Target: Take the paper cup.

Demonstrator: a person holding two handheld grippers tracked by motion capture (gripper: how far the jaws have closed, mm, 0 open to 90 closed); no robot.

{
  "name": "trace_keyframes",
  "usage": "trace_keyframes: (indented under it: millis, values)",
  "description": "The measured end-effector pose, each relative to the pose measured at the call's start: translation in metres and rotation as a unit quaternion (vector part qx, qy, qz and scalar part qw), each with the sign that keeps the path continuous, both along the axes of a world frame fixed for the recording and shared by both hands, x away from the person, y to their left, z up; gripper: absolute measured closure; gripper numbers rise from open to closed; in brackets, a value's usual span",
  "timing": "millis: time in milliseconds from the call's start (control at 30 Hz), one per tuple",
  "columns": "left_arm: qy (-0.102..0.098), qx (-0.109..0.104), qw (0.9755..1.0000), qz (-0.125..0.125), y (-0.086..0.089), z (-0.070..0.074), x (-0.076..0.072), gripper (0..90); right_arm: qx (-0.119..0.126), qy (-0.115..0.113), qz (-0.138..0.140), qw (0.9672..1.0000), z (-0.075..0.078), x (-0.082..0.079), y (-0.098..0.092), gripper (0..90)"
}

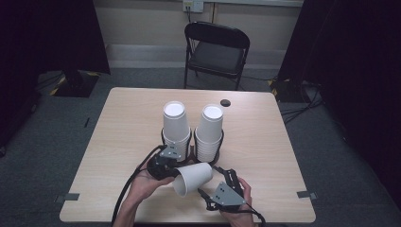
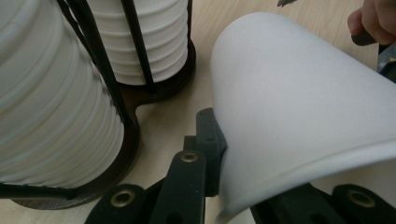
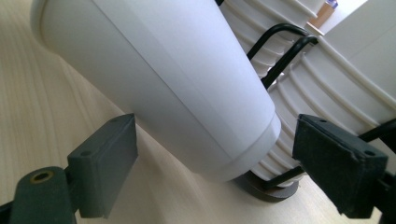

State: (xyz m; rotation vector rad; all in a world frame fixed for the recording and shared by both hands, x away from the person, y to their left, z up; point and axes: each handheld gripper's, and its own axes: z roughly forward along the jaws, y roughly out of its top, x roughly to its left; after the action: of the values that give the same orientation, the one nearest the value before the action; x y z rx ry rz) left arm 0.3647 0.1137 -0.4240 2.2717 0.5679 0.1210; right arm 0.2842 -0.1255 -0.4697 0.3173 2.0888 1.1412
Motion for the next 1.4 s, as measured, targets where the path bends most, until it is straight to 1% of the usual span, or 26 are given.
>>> trace_keyframes:
  millis: [33,67,100,133,167,200,267,367,400,433,467,500,533,600,633,667,733,767,900,967,1033,1133,1167,1300,1333,1400]
  values:
    - [0.0,0.0,1.0,0.0,0.0,0.0,0.0,85.9,0.0,0.0,0.0,1.0,0.0,0.0,0.0,13.7]
    - [0.002,0.008,1.0,-0.002,-0.001,0.001,0.0,85.9,-0.008,-0.002,0.001,1.0,0.0,0.0,0.0,13.6]
    - [0.004,0.01,0.9999,-0.004,-0.002,0.001,0.001,85.9,-0.014,-0.003,0.004,0.9999,0.0,0.0,0.001,13.3]
    - [0.003,0.017,0.9998,-0.01,-0.001,0.002,0.002,86.0,-0.02,-0.005,0.008,0.9998,0.0,0.001,0.002,13.3]
    - [0.007,0.011,0.9999,-0.007,-0.003,0.002,0.002,86.0,-0.026,-0.006,0.009,0.9996,0.0,0.001,0.003,13.3]
    - [0.008,0.01,0.9998,-0.012,-0.003,0.003,0.002,85.9,-0.031,-0.007,0.012,0.9994,0.0,0.002,0.004,13.3]
    - [0.013,0.019,0.9997,-0.01,-0.004,0.005,0.003,86.0,-0.039,-0.01,0.014,0.9991,-0.001,0.002,0.007,12.0]
    - [0.02,0.017,0.9996,-0.011,-0.005,0.006,0.005,86.1,-0.043,-0.021,0.015,0.9987,-0.001,0.001,0.01,11.0]
    - [0.023,0.013,0.9996,-0.01,-0.005,0.005,0.004,86.1,-0.048,-0.027,0.013,0.9984,-0.001,0.001,0.011,11.1]
    - [0.025,0.018,0.9994,-0.016,-0.005,0.005,0.006,86.2,-0.055,-0.028,0.016,0.998,-0.001,0.0,0.012,10.8]
    - [0.026,0.021,0.9993,-0.017,-0.006,0.004,0.006,86.2,-0.057,-0.027,0.018,0.9978,-0.001,0.0,0.014,10.4]
    - [0.026,0.021,0.9993,-0.017,-0.006,0.004,0.006,86.3,-0.063,-0.025,0.016,0.9976,-0.002,0.001,0.016,9.9]
    - [0.031,0.016,0.9993,-0.014,-0.007,0.004,0.006,86.4,-0.07,-0.027,0.013,0.9971,-0.002,0.001,0.018,9.7]
    - [0.035,0.01,0.999,-0.026,-0.008,0.004,0.006,86.8,-0.07,-0.012,0.011,0.9974,-0.003,0.002,0.023,9.9]
    - [0.037,0.008,0.9989,-0.028,-0.01,0.004,0.005,86.9,-0.071,-0.01,0.01,0.9974,-0.004,0.002,0.026,10.2]
    - [0.034,0.014,0.999,-0.027,-0.011,0.004,0.005,87.0,-0.072,-0.006,0.006,0.9974,-0.004,0.002,0.029,10.1]
    - [0.035,0.012,0.999,-0.023,-0.012,0.003,0.005,87.0,-0.073,-0.003,0.002,0.9973,-0.004,0.002,0.03,10.0]
    - [0.039,0.009,0.9989,-0.022,-0.012,0.003,0.005,87.0,-0.07,0.005,-0.001,0.9975,-0.004,0.003,0.034,9.4]
    - [0.048,0.01,0.9984,-0.026,-0.014,0.002,0.006,87.0,-0.068,-0.001,-0.006,0.9977,-0.004,0.002,0.038,9.2]
    - [0.051,0.009,0.9981,-0.032,-0.018,0.0,0.006,87.0,-0.072,-0.004,-0.003,0.9974,-0.005,0.001,0.042,9.2]
    - [0.052,0.01,0.9981,-0.031,-0.021,-0.002,0.005,86.9,-0.078,-0.007,0.002,0.9969,-0.004,0.0,0.045,9.2]
    - [0.054,0.012,0.998,-0.03,-0.024,-0.003,0.005,86.6,-0.075,-0.003,0.014,0.9971,-0.004,-0.001,0.049,10.7]
    - [0.055,0.012,0.998,-0.029,-0.024,-0.003,0.004,86.5,-0.077,-0.006,0.014,0.9969,-0.004,-0.001,0.051,10.7]
    - [0.057,0.009,0.998,-0.027,-0.024,-0.003,0.005,86.0,-0.073,-0.011,0.014,0.9972,-0.002,-0.002,0.053,10.6]
    - [0.058,0.001,0.998,-0.024,-0.023,-0.003,0.005,85.8,-0.071,-0.015,0.016,0.9973,-0.001,-0.002,0.054,10.6]
    - [0.059,0.0,0.998,-0.024,-0.023,-0.002,0.005,85.7,-0.069,-0.014,0.016,0.9974,0.0,-0.002,0.054,10.6]
